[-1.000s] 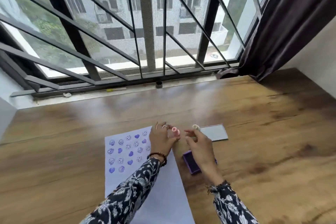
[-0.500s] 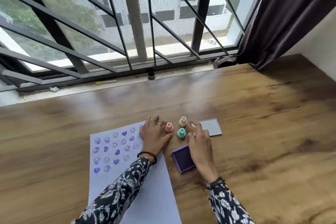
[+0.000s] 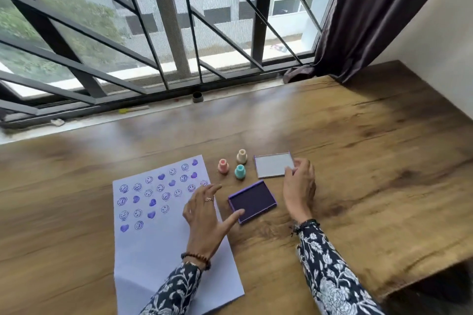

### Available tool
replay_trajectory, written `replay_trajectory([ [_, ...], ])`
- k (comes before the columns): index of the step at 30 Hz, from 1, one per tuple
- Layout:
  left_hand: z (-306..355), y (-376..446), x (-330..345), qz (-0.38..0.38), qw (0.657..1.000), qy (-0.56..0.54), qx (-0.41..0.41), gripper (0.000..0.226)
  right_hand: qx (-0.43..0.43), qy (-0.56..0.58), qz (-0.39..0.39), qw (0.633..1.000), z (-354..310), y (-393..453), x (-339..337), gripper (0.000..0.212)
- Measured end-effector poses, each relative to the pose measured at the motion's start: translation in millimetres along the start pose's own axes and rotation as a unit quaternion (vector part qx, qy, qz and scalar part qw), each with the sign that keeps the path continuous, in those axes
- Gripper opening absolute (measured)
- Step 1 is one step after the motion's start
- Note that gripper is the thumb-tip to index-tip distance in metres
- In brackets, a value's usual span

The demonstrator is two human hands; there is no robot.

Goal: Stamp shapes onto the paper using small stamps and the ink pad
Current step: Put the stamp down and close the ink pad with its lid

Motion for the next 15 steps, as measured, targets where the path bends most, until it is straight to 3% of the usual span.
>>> replay_trajectory([
  [4, -3, -9, 14, -0.057, 0.997, 0.044, 0.009, 0.079, 0.034, -0.018, -0.007, 0.999, 10, 6, -3, 0.017],
  [10, -4, -7, 15, -0.053, 0.997, 0.058, 0.016, 0.067, 0.04, -0.018, -0.023, 0.999, 17, 7, -18, 0.017],
  [13, -4, -8, 16, -0.049, 0.997, 0.058, 0.027, 0.067, -0.013, -0.015, 0.047, 0.999, 2, -9, -50, 0.008],
  [15, -5, -8, 17, -0.045, 0.997, 0.058, 0.025, 0.067, -0.097, -0.039, 0.068, 0.992, -23, -24, -65, 0.003],
])
Point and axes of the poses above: each hand's wrist, its own y-axis towards the middle knuckle, its own x-axis out of the palm, z = x × y, the point moved 9 cm from there along y, towards the middle knuckle, and after that the axes turned 14 degrees about -x, right-handed, at the moved point
